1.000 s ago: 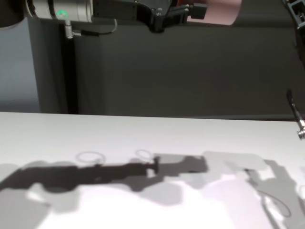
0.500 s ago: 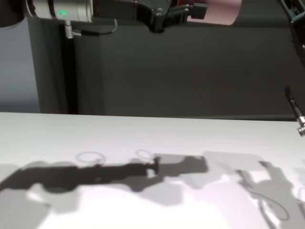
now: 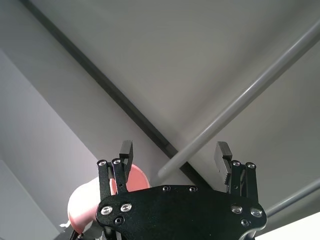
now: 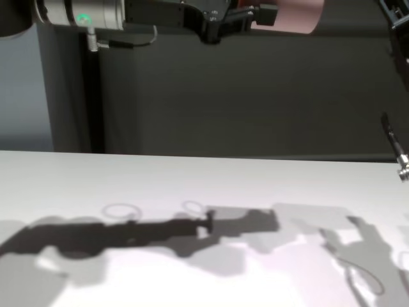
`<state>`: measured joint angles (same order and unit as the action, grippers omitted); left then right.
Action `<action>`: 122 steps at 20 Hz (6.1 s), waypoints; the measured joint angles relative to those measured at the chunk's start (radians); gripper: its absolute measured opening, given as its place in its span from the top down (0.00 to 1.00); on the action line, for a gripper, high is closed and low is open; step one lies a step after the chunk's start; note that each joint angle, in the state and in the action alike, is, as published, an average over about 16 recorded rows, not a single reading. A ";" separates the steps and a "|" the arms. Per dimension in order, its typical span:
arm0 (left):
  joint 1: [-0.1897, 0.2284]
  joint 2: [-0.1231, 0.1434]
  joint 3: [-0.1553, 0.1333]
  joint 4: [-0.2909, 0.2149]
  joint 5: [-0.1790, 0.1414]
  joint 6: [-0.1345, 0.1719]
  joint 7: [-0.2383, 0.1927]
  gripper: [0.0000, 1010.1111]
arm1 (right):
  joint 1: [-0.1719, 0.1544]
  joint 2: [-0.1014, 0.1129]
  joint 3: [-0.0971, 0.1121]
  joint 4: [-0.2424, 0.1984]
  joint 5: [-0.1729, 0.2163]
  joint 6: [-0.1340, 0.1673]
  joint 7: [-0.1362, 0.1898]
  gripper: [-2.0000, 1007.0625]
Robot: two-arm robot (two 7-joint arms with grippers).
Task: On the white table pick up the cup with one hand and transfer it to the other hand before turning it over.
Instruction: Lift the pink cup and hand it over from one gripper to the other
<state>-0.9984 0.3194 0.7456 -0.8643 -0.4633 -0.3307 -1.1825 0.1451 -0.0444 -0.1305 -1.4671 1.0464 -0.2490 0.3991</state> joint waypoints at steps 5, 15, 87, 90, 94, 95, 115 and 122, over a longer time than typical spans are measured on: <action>0.000 0.000 0.000 0.000 0.000 0.000 0.000 0.96 | 0.014 -0.023 0.017 0.035 0.100 0.029 0.042 0.01; 0.000 0.000 0.000 0.000 0.000 0.000 0.000 0.96 | 0.048 -0.057 0.040 0.115 0.295 0.106 0.103 0.01; 0.000 0.000 0.000 0.000 0.000 0.000 0.000 0.96 | 0.181 -0.017 -0.163 0.256 0.575 0.266 0.302 0.01; 0.000 0.000 0.000 0.000 0.000 0.000 0.000 0.96 | 0.183 -0.014 -0.170 0.256 0.581 0.264 0.303 0.01; 0.000 0.000 0.000 0.000 0.000 0.000 0.000 0.96 | 0.184 -0.010 -0.177 0.255 0.587 0.259 0.304 0.01; 0.000 0.000 0.000 0.000 0.000 0.000 0.000 0.96 | 0.184 -0.009 -0.179 0.255 0.588 0.258 0.304 0.01; 0.000 0.000 0.000 0.000 0.000 0.000 0.000 0.96 | 0.185 -0.007 -0.183 0.252 0.593 0.253 0.301 0.22; 0.000 0.000 0.000 0.000 0.000 0.000 0.000 0.96 | 0.185 -0.007 -0.183 0.252 0.592 0.253 0.301 0.27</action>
<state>-0.9985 0.3193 0.7455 -0.8643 -0.4635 -0.3307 -1.1826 0.3296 -0.0514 -0.3133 -1.2155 1.6387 0.0044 0.7002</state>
